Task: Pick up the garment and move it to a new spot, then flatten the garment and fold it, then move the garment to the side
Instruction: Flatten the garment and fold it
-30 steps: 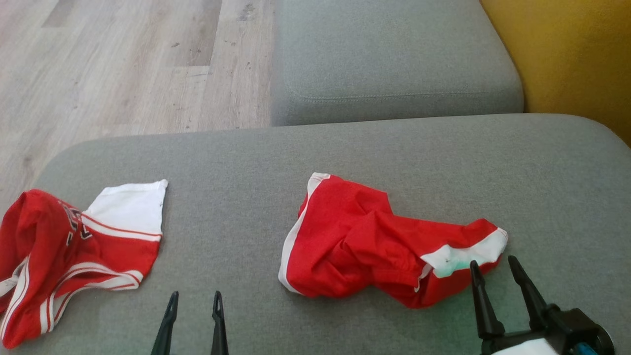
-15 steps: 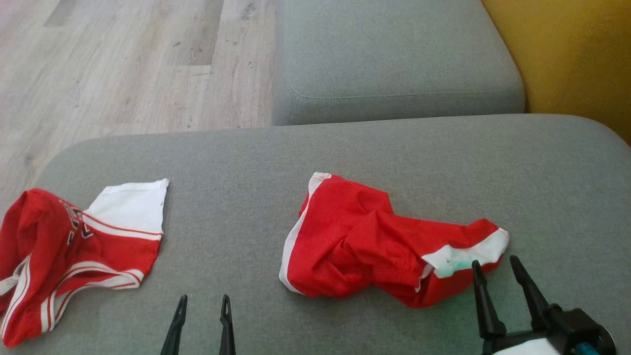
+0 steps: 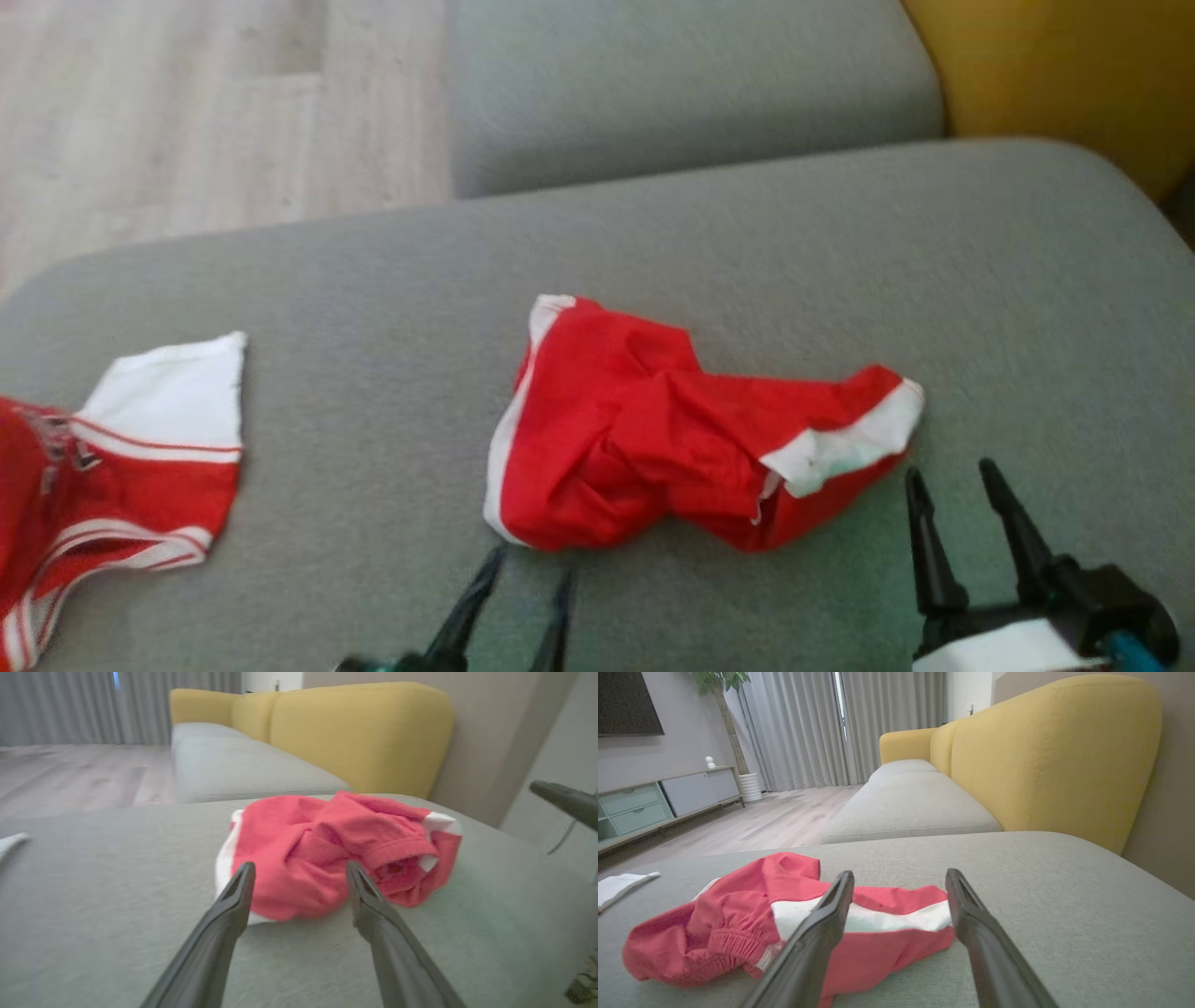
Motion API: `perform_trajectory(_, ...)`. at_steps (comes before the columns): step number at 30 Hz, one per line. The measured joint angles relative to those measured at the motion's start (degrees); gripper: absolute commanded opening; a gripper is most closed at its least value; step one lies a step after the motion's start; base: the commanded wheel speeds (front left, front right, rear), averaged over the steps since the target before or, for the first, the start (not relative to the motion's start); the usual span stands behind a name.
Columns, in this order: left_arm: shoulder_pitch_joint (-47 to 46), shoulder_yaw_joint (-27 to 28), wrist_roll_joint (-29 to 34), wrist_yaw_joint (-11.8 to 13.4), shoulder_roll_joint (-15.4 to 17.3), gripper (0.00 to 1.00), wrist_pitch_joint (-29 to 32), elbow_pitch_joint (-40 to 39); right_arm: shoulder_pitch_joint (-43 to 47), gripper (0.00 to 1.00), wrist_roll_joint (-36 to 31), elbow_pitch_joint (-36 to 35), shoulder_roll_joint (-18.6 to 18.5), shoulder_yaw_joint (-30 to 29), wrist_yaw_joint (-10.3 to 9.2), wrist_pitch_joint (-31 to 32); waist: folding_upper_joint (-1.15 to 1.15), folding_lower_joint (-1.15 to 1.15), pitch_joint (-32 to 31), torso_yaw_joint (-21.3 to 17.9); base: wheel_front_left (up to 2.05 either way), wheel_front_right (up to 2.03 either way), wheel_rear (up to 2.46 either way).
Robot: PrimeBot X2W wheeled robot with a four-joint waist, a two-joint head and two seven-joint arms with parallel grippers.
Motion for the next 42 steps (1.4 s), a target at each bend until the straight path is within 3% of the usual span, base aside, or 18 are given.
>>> perform_trajectory(3, -5.1, -5.0, -2.5, -4.4, 0.9, 1.00, 0.0, 4.3, -1.5, 1.00, 0.0, -1.1, 0.0, -0.1, 0.00, 0.0, 0.00, 0.00, 2.1, -1.9, 0.00, 0.00, 0.00)
perform_trajectory(9, -14.6, -13.0, -3.8, -6.0, -0.2, 1.00, 0.0, 9.5, -5.0, 1.00, 0.0, -2.2, 0.0, 1.0, 0.00, 0.0, 0.00, 0.01, 6.5, -5.5, 0.00, 0.00, 0.00)
perform_trajectory(18, -21.5, -20.0, -8.9, -6.0, -0.3, 1.00, 0.0, 17.4, -6.3, 1.00, 0.0, -2.5, 0.0, 1.1, 0.00, 0.0, 0.00, 0.01, 10.2, -10.0, 0.00, 0.00, 0.00)
perform_trajectory(40, -26.8, -19.4, -9.7, -3.5, -0.3, 1.00, 0.0, 16.9, -8.2, 1.00, -0.3, -3.1, 0.0, 1.3, 0.00, 0.0, 0.00, -0.01, 13.5, -12.7, 0.00, 0.00, 0.00)
perform_trajectory(41, -27.1, -19.4, -9.7, -3.4, -0.3, 0.77, 0.0, 17.0, -8.4, 1.00, -0.3, -3.2, 0.0, 1.3, 0.00, 0.0, 0.00, 0.00, 13.6, -12.8, 0.00, 0.00, 0.00)
perform_trajectory(42, -27.3, -19.4, -9.8, -3.4, -0.3, 0.40, 0.0, 17.0, -8.5, 1.00, -0.3, -3.2, 0.0, 1.4, 0.00, 0.0, 0.00, 0.00, 13.7, -12.9, 0.00, 0.00, 0.00)
